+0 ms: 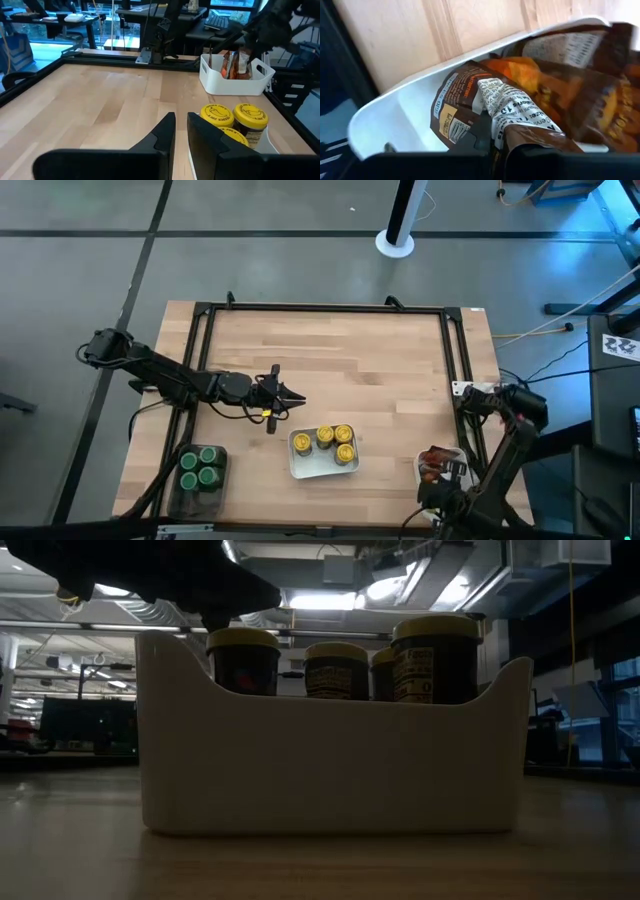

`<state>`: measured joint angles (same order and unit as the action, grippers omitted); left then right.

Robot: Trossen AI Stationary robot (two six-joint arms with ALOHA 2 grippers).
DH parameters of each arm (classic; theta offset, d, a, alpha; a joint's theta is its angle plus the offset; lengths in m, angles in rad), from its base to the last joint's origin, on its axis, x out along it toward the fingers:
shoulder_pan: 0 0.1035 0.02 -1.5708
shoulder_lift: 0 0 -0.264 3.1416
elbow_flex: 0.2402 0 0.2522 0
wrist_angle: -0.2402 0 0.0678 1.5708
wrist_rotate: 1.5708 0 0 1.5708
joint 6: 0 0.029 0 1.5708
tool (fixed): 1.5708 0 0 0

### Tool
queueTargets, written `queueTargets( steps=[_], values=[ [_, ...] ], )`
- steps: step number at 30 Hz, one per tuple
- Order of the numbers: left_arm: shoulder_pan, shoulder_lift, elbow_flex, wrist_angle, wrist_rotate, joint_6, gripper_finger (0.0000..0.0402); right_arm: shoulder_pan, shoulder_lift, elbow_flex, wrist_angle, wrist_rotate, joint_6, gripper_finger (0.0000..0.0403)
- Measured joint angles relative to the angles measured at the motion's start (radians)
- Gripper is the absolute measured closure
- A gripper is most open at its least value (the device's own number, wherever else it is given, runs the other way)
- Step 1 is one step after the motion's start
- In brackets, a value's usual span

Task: Sort spices by type
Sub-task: Put the brown seasoning bag into the right white bin, then return to Home Position

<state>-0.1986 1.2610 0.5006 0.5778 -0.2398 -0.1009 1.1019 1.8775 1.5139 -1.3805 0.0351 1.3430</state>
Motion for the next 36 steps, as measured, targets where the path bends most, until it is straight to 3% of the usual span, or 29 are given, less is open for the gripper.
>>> queueTargets(
  steps=[4, 12, 16, 20, 24, 30, 36],
  values=[
    [0.000, 0.000, 0.000, -0.004, 0.000, 0.000, 0.0361, 0.005, 0.031, -0.001, 0.011, 0.011, -0.012, 0.0381],
    [0.000, 0.000, 0.000, -0.017, 0.000, -0.004, 0.0361, -0.003, 0.034, -0.003, 0.052, 0.032, -0.012, 0.0317],
    [0.000, 0.000, 0.000, -0.017, 0.000, -0.004, 0.0361, -0.013, 0.033, -0.003, 0.055, -0.018, -0.009, 0.0263],
    [0.000, 0.000, 0.000, -0.017, 0.000, -0.004, 0.0361, -0.041, 0.033, 0.045, 0.033, -0.153, -0.090, 0.0215],
    [0.000, 0.000, 0.000, -0.016, 0.000, -0.004, 0.0361, -0.073, 0.032, 0.151, -0.042, -0.154, -0.183, 0.0189],
    [0.000, 0.000, 0.000, -0.016, 0.000, -0.004, 0.0361, -0.115, 0.031, 0.334, -0.172, 0.036, -0.252, 0.0182],
    [0.000, 0.000, 0.000, -0.017, 0.000, -0.006, 0.0361, -0.185, -0.005, 0.371, -0.165, 0.252, -0.405, 0.0196]
  ],
)
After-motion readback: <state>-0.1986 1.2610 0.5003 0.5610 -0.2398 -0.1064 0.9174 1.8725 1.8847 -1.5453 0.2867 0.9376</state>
